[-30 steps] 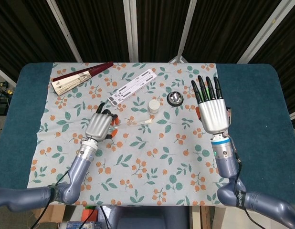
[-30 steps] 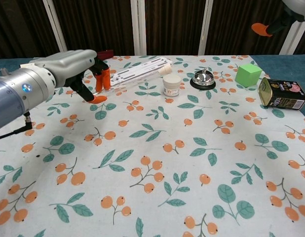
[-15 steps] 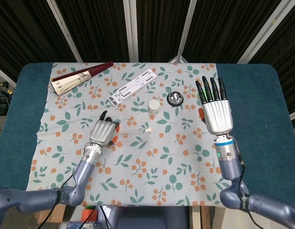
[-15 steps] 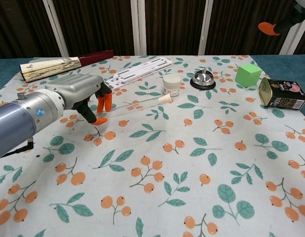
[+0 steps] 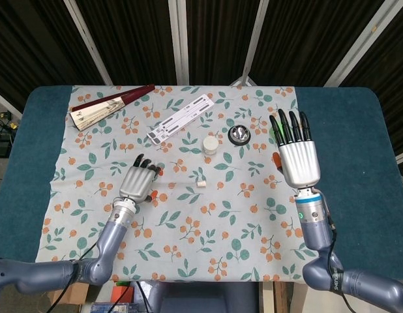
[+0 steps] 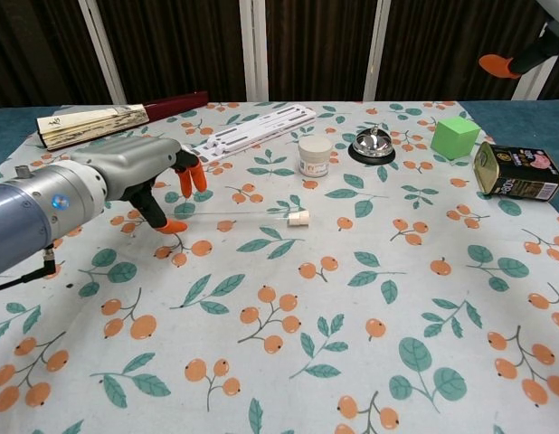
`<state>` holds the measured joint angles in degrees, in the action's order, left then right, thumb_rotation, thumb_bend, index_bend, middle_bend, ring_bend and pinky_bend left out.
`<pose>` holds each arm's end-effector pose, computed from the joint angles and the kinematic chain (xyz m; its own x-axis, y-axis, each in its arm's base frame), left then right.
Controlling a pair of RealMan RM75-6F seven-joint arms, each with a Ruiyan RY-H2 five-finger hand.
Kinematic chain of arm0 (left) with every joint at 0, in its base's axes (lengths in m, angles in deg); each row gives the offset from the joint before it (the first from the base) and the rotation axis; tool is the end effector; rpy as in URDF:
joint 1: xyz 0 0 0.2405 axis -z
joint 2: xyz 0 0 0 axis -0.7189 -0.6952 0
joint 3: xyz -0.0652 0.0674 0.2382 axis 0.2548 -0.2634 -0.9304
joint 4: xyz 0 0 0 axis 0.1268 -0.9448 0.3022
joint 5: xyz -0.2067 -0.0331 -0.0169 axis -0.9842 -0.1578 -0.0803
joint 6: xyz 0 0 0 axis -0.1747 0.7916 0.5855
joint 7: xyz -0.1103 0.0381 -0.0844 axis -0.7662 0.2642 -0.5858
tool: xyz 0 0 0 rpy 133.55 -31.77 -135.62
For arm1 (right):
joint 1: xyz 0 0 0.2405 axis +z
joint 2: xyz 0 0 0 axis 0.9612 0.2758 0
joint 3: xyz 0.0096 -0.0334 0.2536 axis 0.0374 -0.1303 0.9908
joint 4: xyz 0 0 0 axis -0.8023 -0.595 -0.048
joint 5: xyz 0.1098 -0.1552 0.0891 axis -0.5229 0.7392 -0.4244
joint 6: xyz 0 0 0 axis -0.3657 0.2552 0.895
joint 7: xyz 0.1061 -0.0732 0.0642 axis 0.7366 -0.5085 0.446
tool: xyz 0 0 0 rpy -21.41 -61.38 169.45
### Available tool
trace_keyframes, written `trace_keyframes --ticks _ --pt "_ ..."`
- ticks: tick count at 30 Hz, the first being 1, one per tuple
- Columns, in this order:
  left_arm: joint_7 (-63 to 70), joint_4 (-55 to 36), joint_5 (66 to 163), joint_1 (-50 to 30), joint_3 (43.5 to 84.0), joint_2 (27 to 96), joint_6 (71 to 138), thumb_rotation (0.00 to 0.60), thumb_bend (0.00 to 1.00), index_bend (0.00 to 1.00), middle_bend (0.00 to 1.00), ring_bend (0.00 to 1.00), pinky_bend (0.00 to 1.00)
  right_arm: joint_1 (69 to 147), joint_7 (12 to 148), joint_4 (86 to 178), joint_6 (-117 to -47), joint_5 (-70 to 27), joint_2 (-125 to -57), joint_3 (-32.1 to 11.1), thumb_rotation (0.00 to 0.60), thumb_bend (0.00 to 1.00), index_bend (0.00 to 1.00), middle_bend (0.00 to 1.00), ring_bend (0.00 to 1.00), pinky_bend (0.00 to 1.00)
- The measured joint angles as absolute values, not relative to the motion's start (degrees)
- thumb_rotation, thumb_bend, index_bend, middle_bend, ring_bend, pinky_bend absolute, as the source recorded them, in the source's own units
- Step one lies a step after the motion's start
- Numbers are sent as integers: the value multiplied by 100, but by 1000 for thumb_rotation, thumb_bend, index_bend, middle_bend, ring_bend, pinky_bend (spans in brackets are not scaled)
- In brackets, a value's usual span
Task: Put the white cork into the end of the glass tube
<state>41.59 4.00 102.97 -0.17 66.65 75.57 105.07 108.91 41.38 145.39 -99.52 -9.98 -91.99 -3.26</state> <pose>-0.1210 0.3366 -0.0438 0.5056 0.2196 0.8343 0.8526 -0.2751 -0.4443 -0.1477 -0.3467 0.0939 0.5607 0.3484 0.7512 -0.7574 -0.1509 0.6353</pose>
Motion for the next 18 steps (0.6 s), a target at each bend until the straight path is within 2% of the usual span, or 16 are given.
trace_keyframes --ticks 8,10,13,18 --pt "3966 901 10546 -264 6666 7070 10831 600 307 212 191 73 0 10672 4302 14769 -10021 -987 -9012 -452 600 360 0 41 0 0" --pt "3799 1071 10724 -386 6640 6901 10963 600 278 178 162 53 0 10569 4430 14910 -10019 -1035 -8910 -492 600 359 0 23 0 0" --pt "3511 1394 11095 -637 6543 6538 11208 600 219 100 95 10 0 10382 4723 15180 -9994 -1177 -8735 -549 600 329 0 1 0 0" --pt "3056 1979 11826 -1212 6163 5776 11692 600 186 79 42 0 0 9899 5510 15819 -9918 -1522 -8259 -706 600 281 0 0 0 0"
